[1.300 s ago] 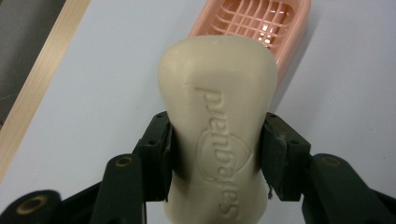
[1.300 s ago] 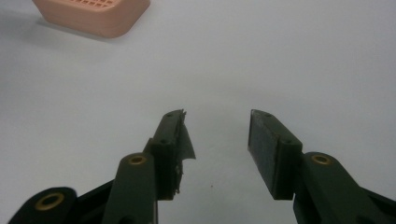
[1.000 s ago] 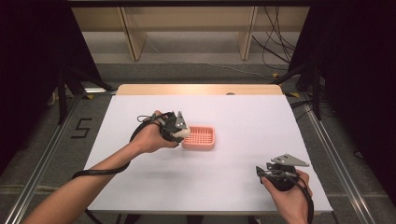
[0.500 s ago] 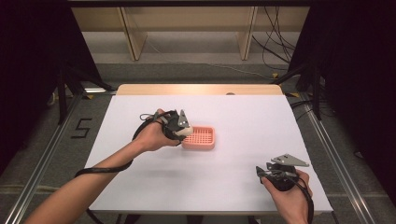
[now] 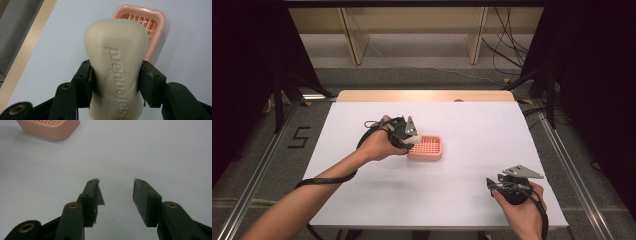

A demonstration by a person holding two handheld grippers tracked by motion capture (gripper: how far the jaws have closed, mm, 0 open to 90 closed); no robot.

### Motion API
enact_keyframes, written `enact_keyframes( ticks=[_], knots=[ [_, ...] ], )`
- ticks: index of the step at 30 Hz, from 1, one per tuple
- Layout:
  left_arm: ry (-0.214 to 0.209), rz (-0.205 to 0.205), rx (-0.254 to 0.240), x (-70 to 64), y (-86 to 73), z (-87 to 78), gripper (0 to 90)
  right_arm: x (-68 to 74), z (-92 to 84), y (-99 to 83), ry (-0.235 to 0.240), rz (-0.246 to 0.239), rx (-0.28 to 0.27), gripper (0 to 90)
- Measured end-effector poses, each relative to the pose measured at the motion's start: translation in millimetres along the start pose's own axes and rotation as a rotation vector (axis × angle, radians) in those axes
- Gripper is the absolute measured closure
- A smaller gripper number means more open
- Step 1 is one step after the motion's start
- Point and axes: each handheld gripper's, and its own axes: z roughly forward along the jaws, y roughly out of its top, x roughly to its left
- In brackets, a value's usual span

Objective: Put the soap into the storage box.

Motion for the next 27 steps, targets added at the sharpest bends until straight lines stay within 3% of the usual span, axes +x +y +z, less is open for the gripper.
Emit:
enact_keyframes(
  ticks=[2, 3, 4, 27],
  knots=[
    [0.001, -0.002, -0.005, -0.3, 1.1, 0.7, 49.6, 1.6, -1.1, -0.1, -0.002, 0.023, 0.013, 56.3],
    [-0.004, 0.003, -0.004, 0.0, 1.8, 0.7, 49.6, -1.8, 0.2, 0.5, 0.002, -0.019, -0.006, 56.3],
    [-0.005, 0.001, -0.008, -0.2, 2.3, 1.1, 49.6, -2.3, 0.1, 0.4, 0.001, -0.026, -0.004, 56.3],
    [-0.005, 0.031, -0.04, -1.9, 11.1, 9.3, 49.6, -3.4, 0.8, 0.3, -0.006, -0.03, -0.007, 56.3]
  ],
)
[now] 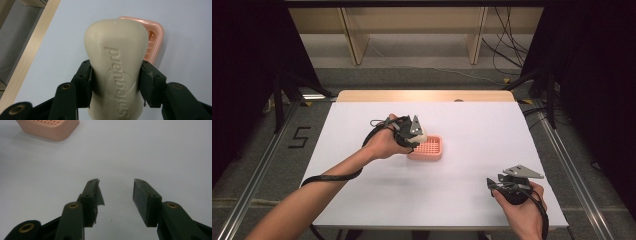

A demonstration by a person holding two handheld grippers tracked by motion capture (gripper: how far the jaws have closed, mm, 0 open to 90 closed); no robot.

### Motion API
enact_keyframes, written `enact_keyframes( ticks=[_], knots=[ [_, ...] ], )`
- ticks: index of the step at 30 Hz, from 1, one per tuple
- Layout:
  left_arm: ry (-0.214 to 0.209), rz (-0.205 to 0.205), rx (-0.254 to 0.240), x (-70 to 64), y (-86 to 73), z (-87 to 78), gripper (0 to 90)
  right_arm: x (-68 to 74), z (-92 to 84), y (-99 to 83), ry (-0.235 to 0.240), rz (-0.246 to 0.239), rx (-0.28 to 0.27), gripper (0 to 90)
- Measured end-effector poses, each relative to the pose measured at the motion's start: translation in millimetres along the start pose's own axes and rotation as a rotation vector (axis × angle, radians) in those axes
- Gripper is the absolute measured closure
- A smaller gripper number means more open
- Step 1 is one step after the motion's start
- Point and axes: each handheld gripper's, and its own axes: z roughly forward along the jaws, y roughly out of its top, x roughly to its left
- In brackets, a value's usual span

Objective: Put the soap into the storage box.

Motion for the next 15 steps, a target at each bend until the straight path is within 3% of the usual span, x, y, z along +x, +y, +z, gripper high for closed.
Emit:
enact_keyframes(
  ticks=[9, 10, 11, 12, 13, 15],
  knots=[
    [-0.012, 0.005, -0.004, -0.1, 1.3, 5.1, 49.6, 0.6, 0.1, -0.2, 0.004, 0.003, 0.001, 56.3],
    [-0.008, 0.008, -0.003, 0.0, 1.5, 5.7, 49.5, 3.3, -0.7, -0.6, 0.004, 0.038, 0.011, 56.3],
    [-0.011, 0.006, 0.0, -0.1, 1.8, 6.3, 49.6, 0.5, -0.2, -0.3, -0.006, -0.004, -0.002, 56.3],
    [-0.01, 0.008, 0.003, 0.0, 2.1, 7.1, 49.6, 0.6, -0.4, -0.2, -0.006, -0.004, -0.002, 56.3],
    [-0.011, 0.011, -0.001, -0.1, 2.2, 7.9, 49.5, 3.4, -0.8, -0.4, 0.004, 0.035, 0.009, 56.3],
    [-0.016, 0.007, -0.002, -0.7, 3.0, 9.1, 49.5, 3.2, -0.7, -0.4, 0.004, 0.033, 0.009, 56.3]
  ],
)
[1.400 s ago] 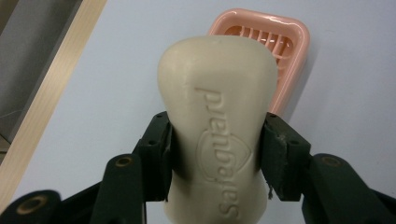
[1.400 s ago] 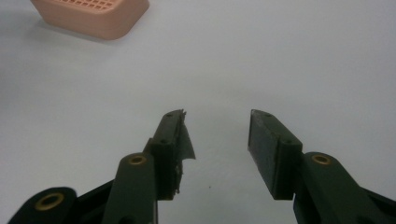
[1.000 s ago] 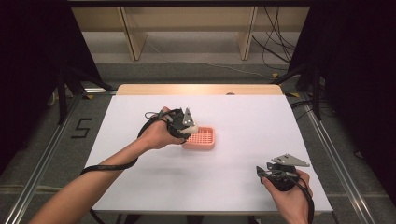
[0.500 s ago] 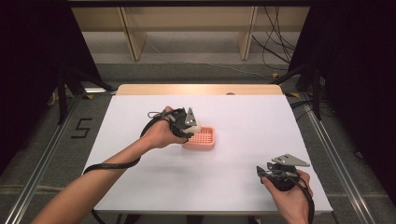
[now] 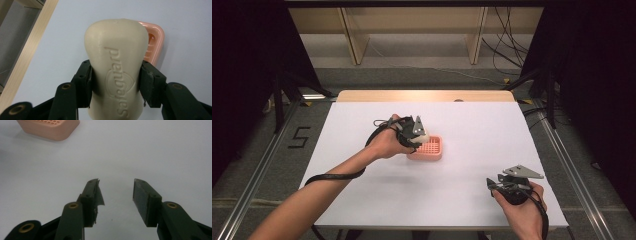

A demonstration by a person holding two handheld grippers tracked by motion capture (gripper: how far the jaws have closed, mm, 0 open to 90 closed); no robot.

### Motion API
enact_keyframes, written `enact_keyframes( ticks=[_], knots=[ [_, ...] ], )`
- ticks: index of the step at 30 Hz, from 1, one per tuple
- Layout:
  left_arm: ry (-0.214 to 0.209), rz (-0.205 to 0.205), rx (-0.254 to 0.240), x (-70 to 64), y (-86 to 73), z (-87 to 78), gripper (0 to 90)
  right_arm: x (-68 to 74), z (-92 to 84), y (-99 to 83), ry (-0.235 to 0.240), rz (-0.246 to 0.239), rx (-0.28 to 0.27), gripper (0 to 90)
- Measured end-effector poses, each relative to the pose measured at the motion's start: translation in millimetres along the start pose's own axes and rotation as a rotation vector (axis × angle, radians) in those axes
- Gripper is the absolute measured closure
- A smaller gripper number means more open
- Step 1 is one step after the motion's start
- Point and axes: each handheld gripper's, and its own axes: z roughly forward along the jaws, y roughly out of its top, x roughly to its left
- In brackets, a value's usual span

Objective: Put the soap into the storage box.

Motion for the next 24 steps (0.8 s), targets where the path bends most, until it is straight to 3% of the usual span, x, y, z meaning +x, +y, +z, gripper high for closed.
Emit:
enact_keyframes(
  ticks=[2, 24],
  knots=[
    [-0.001, 0.003, -0.003, -0.7, 0.6, 0.9, 49.5, -2.7, 0.4, 0.2, -0.009, -0.037, -0.011, 56.3],
    [-0.03, -0.01, -0.013, 1.3, 2.7, 21.8, 49.5, -2.0, 0.3, 0.0, 0.007, -0.024, -0.005, 56.3]
  ],
)
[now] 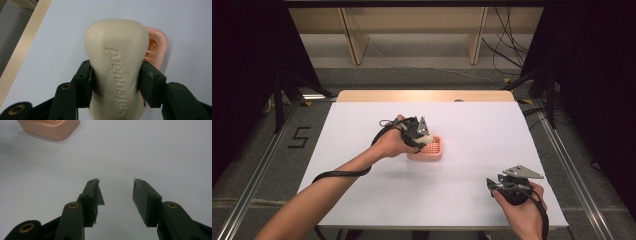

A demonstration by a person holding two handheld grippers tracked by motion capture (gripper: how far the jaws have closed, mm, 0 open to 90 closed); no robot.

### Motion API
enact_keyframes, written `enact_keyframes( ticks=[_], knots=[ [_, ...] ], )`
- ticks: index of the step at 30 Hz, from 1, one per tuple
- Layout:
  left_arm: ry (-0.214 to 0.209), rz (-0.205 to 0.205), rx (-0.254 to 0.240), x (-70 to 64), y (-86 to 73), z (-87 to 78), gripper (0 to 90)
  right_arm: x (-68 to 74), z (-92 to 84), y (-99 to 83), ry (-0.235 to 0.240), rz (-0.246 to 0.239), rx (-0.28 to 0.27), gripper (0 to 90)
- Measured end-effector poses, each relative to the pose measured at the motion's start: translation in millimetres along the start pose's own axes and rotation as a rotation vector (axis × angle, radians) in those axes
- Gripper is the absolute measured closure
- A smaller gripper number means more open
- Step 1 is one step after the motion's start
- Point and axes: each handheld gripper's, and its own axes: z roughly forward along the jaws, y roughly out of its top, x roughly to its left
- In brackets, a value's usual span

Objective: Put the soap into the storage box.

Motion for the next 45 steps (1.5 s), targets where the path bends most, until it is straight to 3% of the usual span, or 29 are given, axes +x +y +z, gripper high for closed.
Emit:
enact_keyframes(
  ticks=[9, 10, 11, 16, 17, 19, 20, 21, 23, 26, 31, 38, 45],
  knots=[
    [-0.015, -0.002, 0.001, -0.1, -0.2, 9.1, 49.3, 0.2, -0.3, 0.1, -0.002, 0.0, -0.004, 56.4],
    [-0.018, -0.001, 0.005, 0.2, -0.1, 10.3, 49.3, 1.9, -0.8, 0.0, -0.004, 0.019, 0.0, 56.4],
    [-0.016, -0.002, 0.009, 0.2, 0.0, 11.5, 49.3, 0.1, -0.7, 0.3, -0.014, -0.011, -0.01, 56.4],
    [-0.032, -0.009, 0.031, -1.4, -0.6, 19.2, 49.2, -0.3, -1.5, 0.3, -0.026, -0.013, -0.012, 56.4],
    [-0.039, -0.009, 0.033, -0.7, -0.4, 20.5, 49.2, 1.1, -1.6, 0.1, -0.013, 0.011, -0.008, 56.4],
    [-0.035, -0.014, 0.031, 0.3, 0.1, 21.8, 49.2, -0.9, -1.2, 0.3, -0.018, -0.012, -0.015, 56.4],
    [-0.032, -0.009, 0.03, 0.9, 0.4, 22.2, 49.1, 1.7, -1.0, -0.1, -0.005, 0.024, -0.009, 56.4],
    [-0.042, -0.015, 0.037, 1.6, 0.9, 22.2, 49.1, -0.9, -0.8, 0.2, -0.009, -0.007, -0.014, 56.4],
    [-0.045, -0.021, 0.042, 2.1, 1.5, 22.9, 49.0, -0.8, -1.2, 0.2, -0.014, -0.012, -0.016, 56.4],
    [-0.042, -0.011, 0.051, 2.7, 1.8, 25.1, 48.9, -0.5, -1.2, 0.2, -0.013, -0.009, -0.014, 56.4],
    [-0.046, -0.028, 0.054, 0.0, 2.0, 28.5, 46.3, -0.1, -1.0, 0.1, -0.002, 0.003, -0.012, 56.4],
    [-0.052, -0.065, 0.015, -4.2, 0.9, 14.6, 38.1, 0.0, -0.4, 0.0, -0.004, -0.004, -0.007, 56.4],
    [-0.038, -0.143, -0.022, -5.4, -23.8, -16.1, 34.1, -0.3, 0.6, 0.0, -0.003, 0.002, -0.014, 56.3]
  ],
)
